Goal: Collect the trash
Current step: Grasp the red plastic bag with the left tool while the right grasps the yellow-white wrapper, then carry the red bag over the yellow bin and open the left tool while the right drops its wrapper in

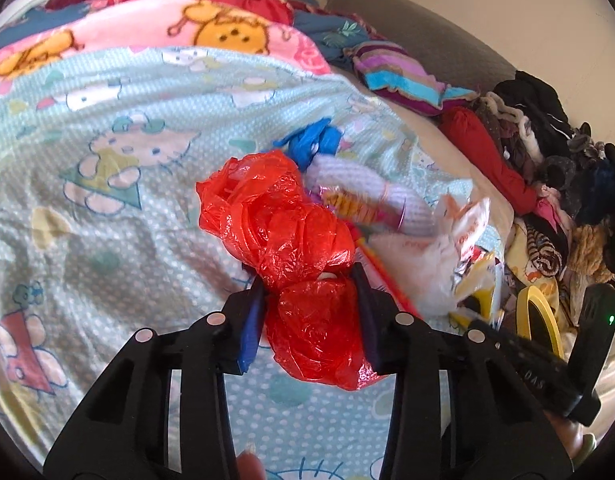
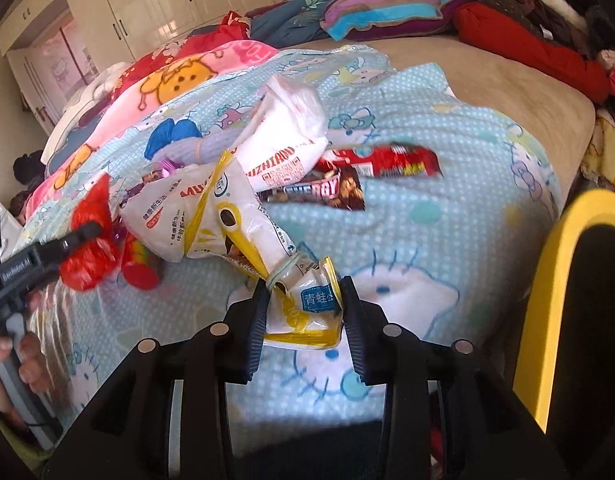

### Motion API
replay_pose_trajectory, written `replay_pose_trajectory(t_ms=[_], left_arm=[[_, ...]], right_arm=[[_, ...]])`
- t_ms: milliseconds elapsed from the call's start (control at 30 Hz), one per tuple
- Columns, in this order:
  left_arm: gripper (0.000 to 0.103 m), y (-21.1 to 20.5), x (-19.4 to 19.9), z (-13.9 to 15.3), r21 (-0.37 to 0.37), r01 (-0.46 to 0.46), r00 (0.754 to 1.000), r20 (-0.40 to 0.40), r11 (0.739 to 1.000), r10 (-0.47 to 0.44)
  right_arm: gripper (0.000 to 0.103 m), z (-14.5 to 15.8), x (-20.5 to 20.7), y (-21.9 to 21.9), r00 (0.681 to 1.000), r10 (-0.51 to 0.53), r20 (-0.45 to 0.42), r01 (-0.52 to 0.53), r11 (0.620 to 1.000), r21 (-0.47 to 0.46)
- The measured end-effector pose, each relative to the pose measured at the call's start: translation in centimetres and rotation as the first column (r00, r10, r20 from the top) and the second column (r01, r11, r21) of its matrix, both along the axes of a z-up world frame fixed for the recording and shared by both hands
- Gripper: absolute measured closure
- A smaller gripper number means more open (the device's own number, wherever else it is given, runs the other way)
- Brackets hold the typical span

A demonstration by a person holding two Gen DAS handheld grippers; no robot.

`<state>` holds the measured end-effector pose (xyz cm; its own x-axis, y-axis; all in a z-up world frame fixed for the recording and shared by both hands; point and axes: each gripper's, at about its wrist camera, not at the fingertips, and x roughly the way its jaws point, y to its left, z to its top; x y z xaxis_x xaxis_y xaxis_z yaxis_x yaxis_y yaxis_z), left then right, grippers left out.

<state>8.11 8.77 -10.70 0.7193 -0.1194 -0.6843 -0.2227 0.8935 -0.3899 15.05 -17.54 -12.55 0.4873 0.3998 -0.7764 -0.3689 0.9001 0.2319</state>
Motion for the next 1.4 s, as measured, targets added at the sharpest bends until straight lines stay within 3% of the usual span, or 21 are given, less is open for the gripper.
replay_pose_trajectory(t_ms=[167,433,700,1400], left_arm=[[0.071,-0.4,-0.5,2.0,0.021,0.013,0.998,0.054,1.000,-0.014],[0.071,-4.7,-0.4,4.4,0.064,0.129,0.984,0.119,0.990,-0.135],[0.071,-9.8,-0.6,5.2,0.116,0.251,0.953,0.147,0.961,-0.266],[0.071,-17.4,-2.0,7.1,0.195,0.433,0.860,0.201,0.880,-0.468]], right_arm=[[0.069,0.0,-0.8,-0.4,1.000,-0.025,-0.003,0.025,0.998,-0.052],[0.069,0.3,-1.3,-1.6,0.997,-0.075,0.018,0.077,0.991,-0.109],[0.069,2.2,-1.6,-5.0,0.987,-0.154,0.051,0.156,0.987,-0.041],[0.069,7.2,-2.4,-13.4,0.937,-0.332,0.105,0.322,0.941,0.101]])
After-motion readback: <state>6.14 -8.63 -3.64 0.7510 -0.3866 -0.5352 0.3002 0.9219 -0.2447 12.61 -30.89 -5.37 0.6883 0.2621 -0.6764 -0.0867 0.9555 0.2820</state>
